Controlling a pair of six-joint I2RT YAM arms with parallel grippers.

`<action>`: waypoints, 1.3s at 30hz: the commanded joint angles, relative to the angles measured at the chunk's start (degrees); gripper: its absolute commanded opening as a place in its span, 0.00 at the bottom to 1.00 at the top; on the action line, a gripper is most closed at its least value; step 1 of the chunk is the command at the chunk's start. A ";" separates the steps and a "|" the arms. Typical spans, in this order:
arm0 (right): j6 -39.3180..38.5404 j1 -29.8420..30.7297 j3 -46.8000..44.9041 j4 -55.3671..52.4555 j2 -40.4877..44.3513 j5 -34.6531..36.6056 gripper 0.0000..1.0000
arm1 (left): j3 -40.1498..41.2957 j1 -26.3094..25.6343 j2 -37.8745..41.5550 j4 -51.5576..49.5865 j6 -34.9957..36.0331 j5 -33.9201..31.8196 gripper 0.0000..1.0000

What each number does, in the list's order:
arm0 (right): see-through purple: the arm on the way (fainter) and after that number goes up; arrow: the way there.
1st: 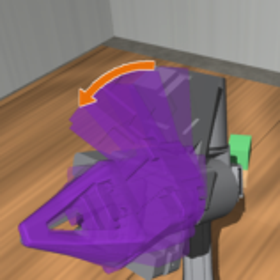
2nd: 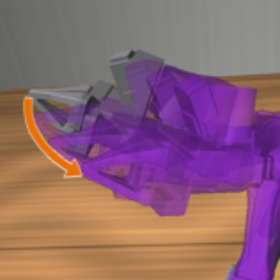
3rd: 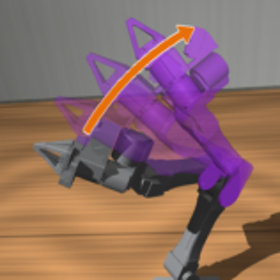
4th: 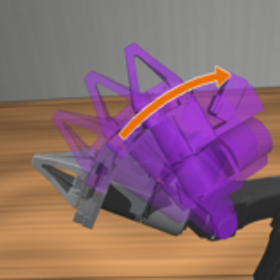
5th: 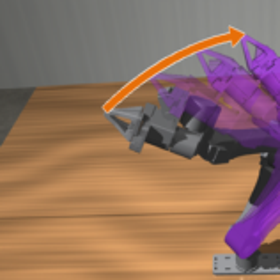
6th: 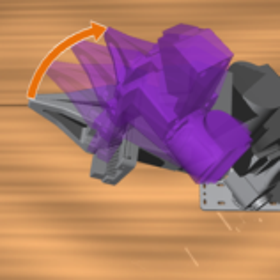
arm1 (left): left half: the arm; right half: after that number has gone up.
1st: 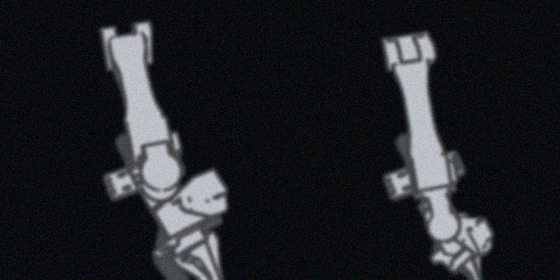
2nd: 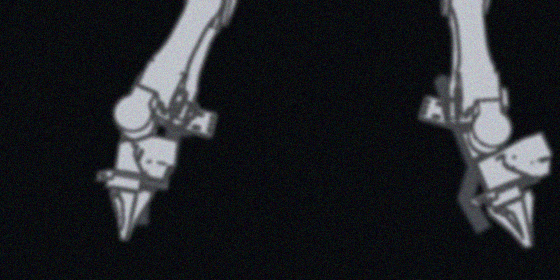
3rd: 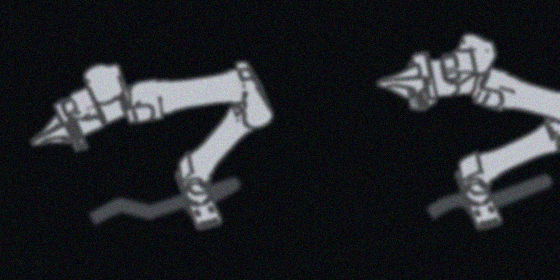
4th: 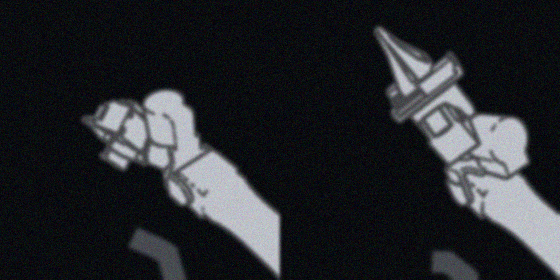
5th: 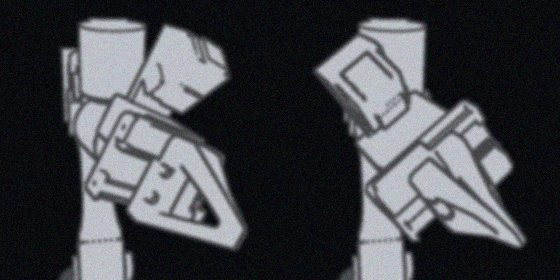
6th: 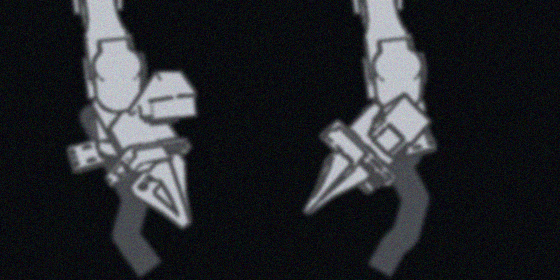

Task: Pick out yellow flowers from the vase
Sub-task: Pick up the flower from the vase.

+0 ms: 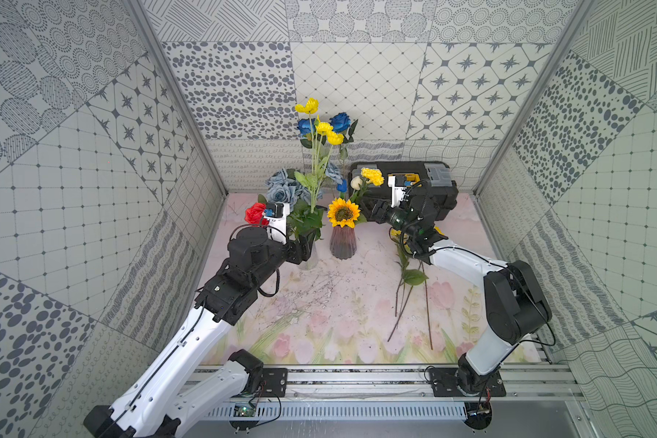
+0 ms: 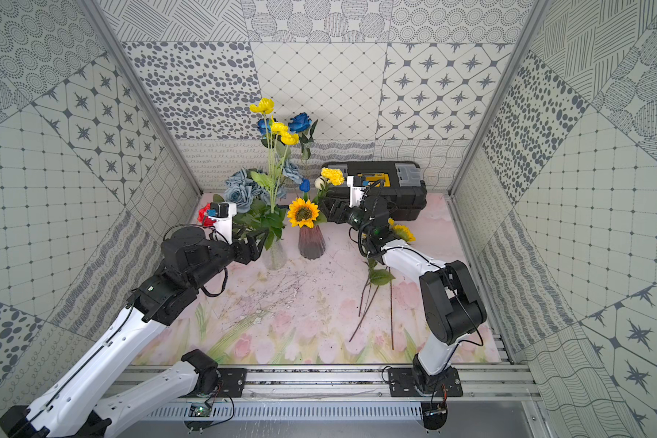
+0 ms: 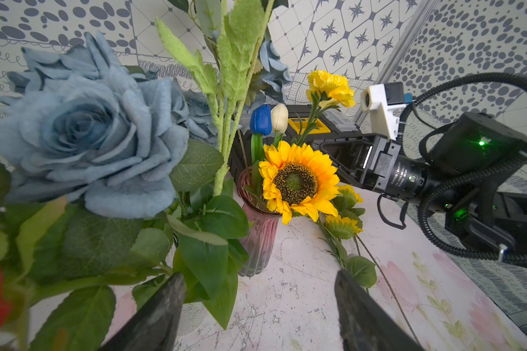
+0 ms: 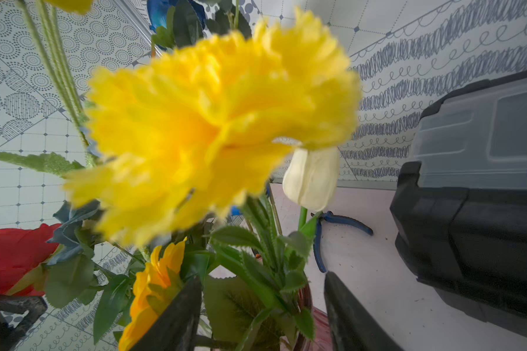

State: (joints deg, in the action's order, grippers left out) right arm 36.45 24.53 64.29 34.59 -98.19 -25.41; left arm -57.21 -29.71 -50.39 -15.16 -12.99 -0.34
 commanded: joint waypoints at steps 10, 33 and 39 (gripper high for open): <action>0.11 1.34 3.74 7.02 -4.81 -0.53 0.55 | -0.40 1.16 -0.06 0.21 1.31 1.74 0.77; 1.23 1.39 2.60 10.03 -3.76 0.60 0.06 | 0.43 2.01 0.97 -0.22 1.55 2.01 0.77; 1.31 1.45 2.25 10.28 -2.45 0.97 0.03 | 0.41 2.28 1.22 -0.30 1.57 2.18 0.77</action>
State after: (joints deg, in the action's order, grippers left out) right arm 36.88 25.65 66.67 40.95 -102.41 -24.95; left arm -56.75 -27.73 -49.63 -15.99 -12.78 0.99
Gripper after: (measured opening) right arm 0.065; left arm 0.772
